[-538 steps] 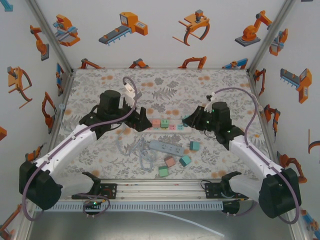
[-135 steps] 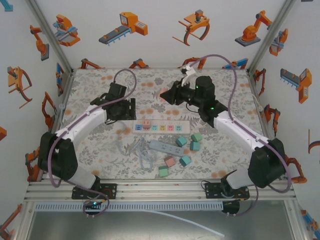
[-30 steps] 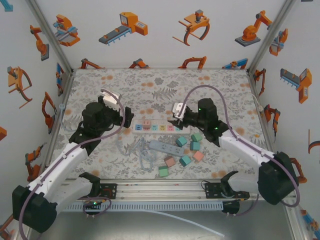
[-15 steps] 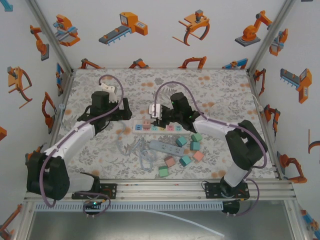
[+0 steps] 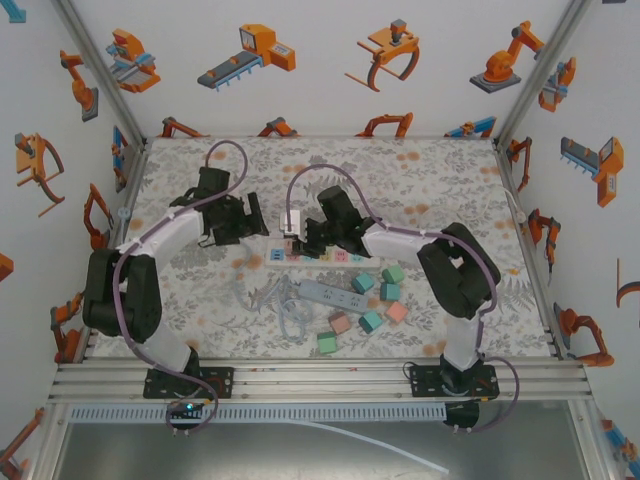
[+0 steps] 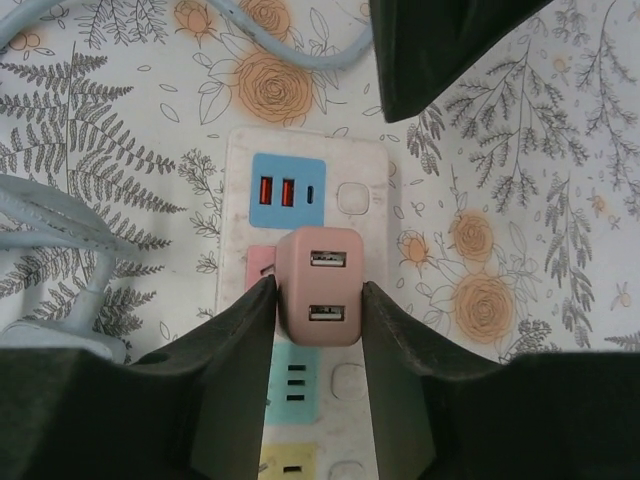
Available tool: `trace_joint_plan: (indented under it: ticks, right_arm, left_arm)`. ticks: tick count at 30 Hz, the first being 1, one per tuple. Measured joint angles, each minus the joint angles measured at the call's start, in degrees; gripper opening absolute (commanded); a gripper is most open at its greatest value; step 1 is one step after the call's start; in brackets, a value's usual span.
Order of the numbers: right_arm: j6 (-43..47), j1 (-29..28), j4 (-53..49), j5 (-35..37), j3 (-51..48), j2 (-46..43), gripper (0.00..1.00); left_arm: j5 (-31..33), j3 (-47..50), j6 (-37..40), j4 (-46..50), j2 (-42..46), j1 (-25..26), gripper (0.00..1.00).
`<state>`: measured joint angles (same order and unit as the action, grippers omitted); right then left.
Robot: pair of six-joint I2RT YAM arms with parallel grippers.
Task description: Pull the plug off the socket
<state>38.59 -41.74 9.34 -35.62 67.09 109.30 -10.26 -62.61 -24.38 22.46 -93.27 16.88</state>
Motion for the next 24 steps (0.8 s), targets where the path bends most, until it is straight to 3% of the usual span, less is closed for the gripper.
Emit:
trace_joint_plan:
  ticks: [11, 24]
  right_arm:
    - [-1.3, 0.0, -0.1, -0.6, 0.3, 0.2, 0.28]
    - [-6.3, 0.0, 1.1, -1.7, 0.3, 0.2, 0.14]
  left_arm:
    - [0.9, -2.3, -2.8, 5.6, -7.0, 5.9, 0.68]
    - [4.7, -6.2, -5.9, 9.8, -10.1, 6.3, 0.64]
